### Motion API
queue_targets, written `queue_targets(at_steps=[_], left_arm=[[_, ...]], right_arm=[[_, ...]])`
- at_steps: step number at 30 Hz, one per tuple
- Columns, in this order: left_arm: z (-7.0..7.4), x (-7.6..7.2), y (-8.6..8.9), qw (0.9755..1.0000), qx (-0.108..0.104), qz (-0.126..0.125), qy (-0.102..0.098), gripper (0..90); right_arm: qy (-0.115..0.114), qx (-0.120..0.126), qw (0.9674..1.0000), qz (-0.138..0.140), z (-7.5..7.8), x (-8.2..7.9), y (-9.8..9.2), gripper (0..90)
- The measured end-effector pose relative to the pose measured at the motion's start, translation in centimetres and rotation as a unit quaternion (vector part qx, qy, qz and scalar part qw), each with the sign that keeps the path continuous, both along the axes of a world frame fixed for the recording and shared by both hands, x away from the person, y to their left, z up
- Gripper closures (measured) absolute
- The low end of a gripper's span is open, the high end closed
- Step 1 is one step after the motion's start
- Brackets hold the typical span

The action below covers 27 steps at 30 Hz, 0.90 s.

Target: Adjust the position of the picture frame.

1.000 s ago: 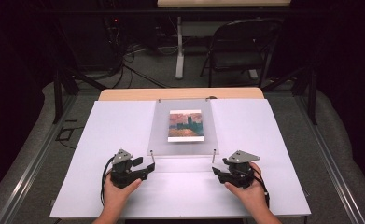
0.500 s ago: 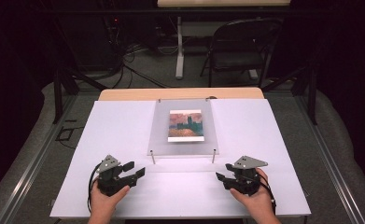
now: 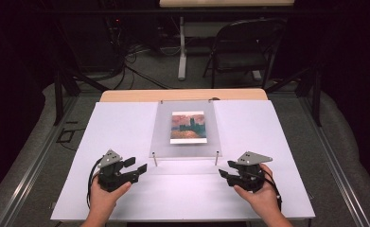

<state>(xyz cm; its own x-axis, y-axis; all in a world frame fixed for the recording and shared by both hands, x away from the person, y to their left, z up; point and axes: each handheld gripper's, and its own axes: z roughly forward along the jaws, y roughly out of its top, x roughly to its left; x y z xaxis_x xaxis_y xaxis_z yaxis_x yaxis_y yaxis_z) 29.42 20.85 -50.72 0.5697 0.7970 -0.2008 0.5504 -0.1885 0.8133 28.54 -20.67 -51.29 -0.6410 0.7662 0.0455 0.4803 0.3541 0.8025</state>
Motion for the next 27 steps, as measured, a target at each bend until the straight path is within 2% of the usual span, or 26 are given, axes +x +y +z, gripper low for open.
queue_targets(at_steps=[2,4,7,10,14,18,23,27], left_arm=[[0.5,0.6,-0.1,0.9999,0.009,-0.002,-0.005,41.2],[0.9,1.4,-0.2,0.9999,0.011,-0.002,-0.005,41.7],[1.5,2.6,-0.2,1.0000,0.002,0.001,0.001,42.4],[2.0,3.9,-0.1,0.9999,0.008,0.008,0.002,42.4],[2.5,5.6,-0.1,0.9997,0.013,0.019,0.007,42.4],[2.5,7.2,0.0,0.9995,0.011,0.028,0.011,41.9],[2.2,9.2,0.2,0.9990,-0.006,0.037,0.025,39.9],[1.9,10.3,0.1,0.9988,-0.010,0.040,0.028,38.2]], right_arm=[[0.003,0.001,1.0000,0.004,0.4,0.6,-0.1,52.6],[0.007,0.003,1.0000,0.005,0.7,1.3,-0.2,53.0],[0.013,0.010,0.9999,0.000,1.2,2.3,-0.2,53.0],[0.022,0.012,0.9996,-0.009,1.7,3.6,-0.2,51.1],[0.019,0.007,0.9997,-0.015,2.1,5.0,-0.1,48.8],[0.025,-0.001,0.9995,-0.021,2.3,6.7,0.0,47.3],[0.032,-0.001,0.9988,-0.038,2.1,8.9,-0.3,43.7],[0.042,0.011,0.9976,-0.053,2.0,10.6,-0.7,39.8]])
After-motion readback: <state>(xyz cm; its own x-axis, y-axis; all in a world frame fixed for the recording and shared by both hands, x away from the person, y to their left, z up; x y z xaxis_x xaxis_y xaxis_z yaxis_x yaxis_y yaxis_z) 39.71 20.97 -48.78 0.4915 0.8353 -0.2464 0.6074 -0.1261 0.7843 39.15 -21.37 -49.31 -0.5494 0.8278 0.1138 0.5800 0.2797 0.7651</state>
